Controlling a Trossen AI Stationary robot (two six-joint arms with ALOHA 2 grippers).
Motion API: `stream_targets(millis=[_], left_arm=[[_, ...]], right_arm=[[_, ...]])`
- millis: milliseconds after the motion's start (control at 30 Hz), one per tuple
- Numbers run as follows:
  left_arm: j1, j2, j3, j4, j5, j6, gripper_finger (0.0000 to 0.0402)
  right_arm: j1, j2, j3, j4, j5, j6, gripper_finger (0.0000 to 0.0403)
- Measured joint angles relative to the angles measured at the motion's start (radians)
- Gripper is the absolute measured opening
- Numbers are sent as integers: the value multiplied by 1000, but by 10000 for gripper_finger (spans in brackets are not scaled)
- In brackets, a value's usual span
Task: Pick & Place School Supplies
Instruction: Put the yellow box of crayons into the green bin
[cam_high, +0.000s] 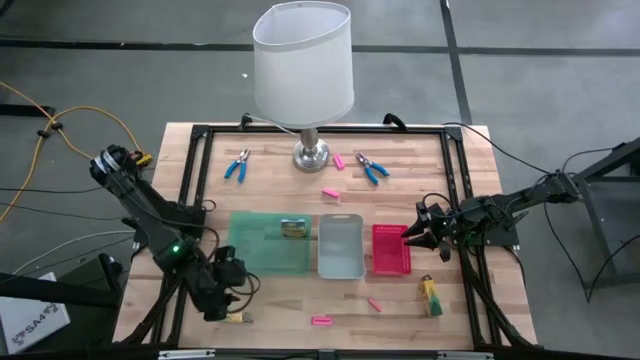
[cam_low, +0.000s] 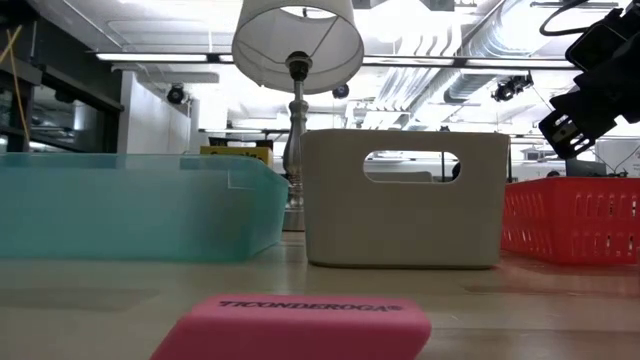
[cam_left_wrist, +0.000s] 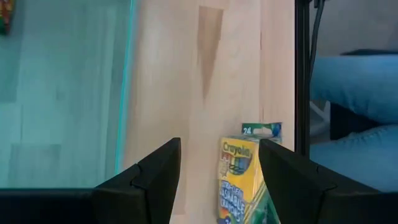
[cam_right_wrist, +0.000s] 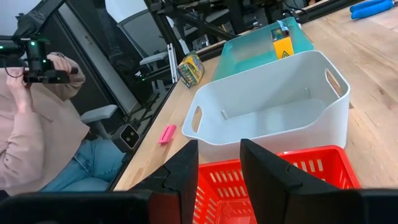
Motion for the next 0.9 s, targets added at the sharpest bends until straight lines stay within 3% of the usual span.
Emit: stream_targets(millis=[400,900], left_arm=[[-115,71,0,39,-46,-119,211],[-123,151,27,70,-44,-122,211]], right_arm=[[0,0,0,0,0,0,111],[0,0,0,0,0,0,111]])
